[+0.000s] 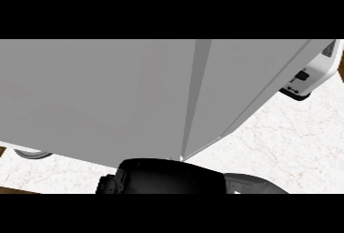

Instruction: Pick up the bottled water, place it into the cabinet and close the cabinet

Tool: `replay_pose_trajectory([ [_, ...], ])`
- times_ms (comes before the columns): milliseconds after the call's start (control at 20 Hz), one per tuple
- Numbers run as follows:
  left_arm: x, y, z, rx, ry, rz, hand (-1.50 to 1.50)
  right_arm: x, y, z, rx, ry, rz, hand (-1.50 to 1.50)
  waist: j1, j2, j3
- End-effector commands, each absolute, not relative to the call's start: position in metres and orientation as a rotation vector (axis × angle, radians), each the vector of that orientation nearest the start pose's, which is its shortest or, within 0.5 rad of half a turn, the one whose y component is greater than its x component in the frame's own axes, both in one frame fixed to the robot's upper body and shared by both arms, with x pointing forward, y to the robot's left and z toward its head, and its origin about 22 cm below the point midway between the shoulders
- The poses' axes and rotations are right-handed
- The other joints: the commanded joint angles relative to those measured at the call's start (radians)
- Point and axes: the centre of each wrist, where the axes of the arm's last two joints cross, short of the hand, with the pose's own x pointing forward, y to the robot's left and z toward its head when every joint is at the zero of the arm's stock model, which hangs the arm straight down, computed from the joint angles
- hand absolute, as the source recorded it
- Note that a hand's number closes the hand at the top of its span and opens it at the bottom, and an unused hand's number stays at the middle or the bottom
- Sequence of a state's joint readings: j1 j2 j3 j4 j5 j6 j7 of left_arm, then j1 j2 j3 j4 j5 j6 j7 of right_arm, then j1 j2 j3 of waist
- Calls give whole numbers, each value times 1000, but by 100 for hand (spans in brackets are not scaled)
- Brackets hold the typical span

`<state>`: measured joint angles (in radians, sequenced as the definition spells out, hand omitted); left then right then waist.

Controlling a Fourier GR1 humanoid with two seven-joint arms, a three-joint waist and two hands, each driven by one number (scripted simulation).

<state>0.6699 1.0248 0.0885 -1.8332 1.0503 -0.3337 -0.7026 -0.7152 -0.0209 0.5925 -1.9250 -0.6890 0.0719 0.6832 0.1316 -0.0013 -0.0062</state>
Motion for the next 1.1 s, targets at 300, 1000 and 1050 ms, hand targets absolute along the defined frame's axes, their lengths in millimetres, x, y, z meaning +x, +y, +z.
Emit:
replay_pose_trajectory([
  [300, 68, 462, 95, -209, -1885, 54, -150, 274, -8, 250, 1152, -1158, 833, 150, -78, -1, 6],
  [1000, 42, 444, 82, -198, -1885, 86, -150, 368, -58, 175, 1025, -1236, 605, 150, -107, 4, 7],
  [1050, 42, 458, 94, -217, -1872, 80, -150, 381, -73, 185, 1022, -1269, 594, 150, -103, 5, 7],
])
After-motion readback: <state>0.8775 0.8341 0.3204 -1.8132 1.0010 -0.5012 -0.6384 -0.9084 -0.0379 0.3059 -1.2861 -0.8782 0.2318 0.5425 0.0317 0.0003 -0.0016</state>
